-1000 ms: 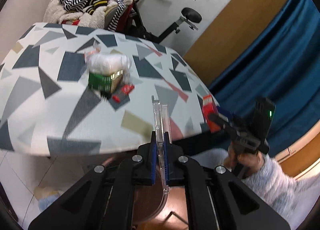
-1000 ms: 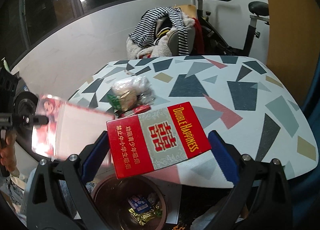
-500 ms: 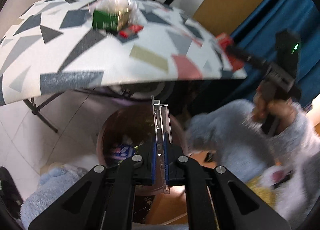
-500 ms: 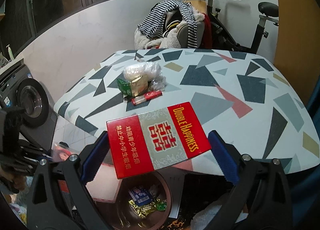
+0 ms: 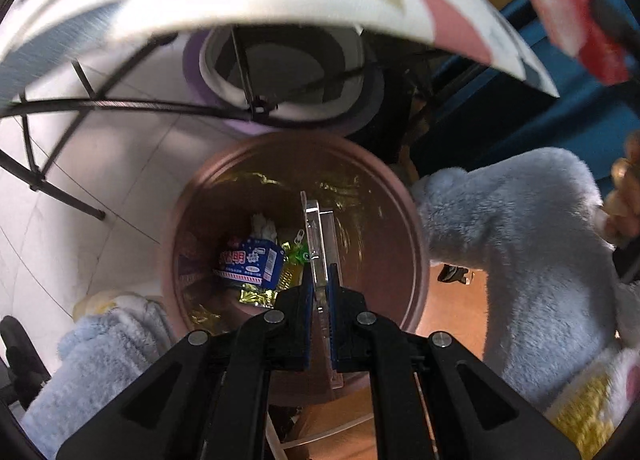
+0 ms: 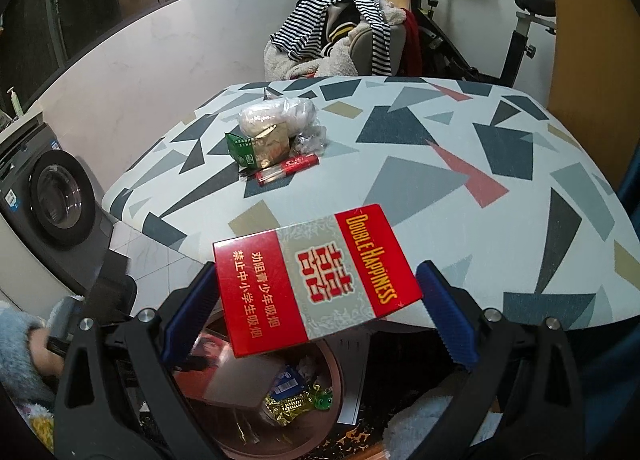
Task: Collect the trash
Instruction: 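Drop the badge holder into the bin with the left tool while the right tool holds the red pack, then lower the red cigarette pack over the brown bin and open the right tool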
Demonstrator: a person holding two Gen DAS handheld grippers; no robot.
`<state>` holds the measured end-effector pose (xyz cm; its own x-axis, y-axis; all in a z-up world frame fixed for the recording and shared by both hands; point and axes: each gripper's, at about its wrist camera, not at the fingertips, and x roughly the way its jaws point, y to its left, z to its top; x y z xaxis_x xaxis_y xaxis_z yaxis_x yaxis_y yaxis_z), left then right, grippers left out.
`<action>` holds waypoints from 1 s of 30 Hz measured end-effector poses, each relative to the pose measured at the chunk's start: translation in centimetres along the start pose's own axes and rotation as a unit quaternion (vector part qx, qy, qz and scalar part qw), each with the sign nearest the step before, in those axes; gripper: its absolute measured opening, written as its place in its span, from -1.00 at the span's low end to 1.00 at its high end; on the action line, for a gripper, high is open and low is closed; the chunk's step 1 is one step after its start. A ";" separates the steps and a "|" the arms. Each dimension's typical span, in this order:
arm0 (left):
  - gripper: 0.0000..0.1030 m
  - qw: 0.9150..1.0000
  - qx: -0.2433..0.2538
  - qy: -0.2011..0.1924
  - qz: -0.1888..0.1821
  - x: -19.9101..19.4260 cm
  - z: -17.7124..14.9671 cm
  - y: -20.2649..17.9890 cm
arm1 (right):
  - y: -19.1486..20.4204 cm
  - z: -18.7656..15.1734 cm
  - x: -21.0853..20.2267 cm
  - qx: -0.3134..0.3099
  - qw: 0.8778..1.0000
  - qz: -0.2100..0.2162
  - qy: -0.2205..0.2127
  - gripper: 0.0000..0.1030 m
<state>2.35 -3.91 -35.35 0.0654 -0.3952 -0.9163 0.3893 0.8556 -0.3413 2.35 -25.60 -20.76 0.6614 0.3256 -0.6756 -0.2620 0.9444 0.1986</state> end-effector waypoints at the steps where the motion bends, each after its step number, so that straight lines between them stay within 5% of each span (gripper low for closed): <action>1: -0.87 1.000 -0.003 0.006 -0.001 0.8 0.2 0.1 | -0.1 -0.1 0.1 0.002 1.000 -0.001 0.001 0.85; 8: -0.78 0.999 -0.017 0.015 -0.028 4.2 0.9 -0.3 | -1.1 -0.8 0.4 0.015 1.000 -0.007 0.010 0.85; 9: -0.66 0.999 -0.016 0.012 -0.035 4.4 0.9 -0.4 | -1.2 -0.9 0.4 0.018 1.000 -0.008 0.011 0.85; 11: 0.20 0.999 -0.017 0.001 -0.041 4.3 1.0 -0.7 | -1.4 -1.2 0.5 0.024 1.000 -0.007 0.014 0.85; 19: 0.83 0.996 -0.003 -0.093 -0.014 -1.3 1.1 -1.6 | -1.0 -2.4 1.5 0.023 0.999 -0.003 0.031 0.85; 30: 0.89 0.973 -0.038 -0.223 0.047 -11.2 -0.5 0.3 | 2.7 -5.2 4.3 -0.033 0.997 0.006 0.075 0.85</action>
<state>1.28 0.98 -25.31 0.4965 -0.4057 -0.7674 0.2952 0.9103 -0.2903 0.86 -21.93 -26.81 0.5467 0.3220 -0.7729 -0.3189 0.9336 0.1634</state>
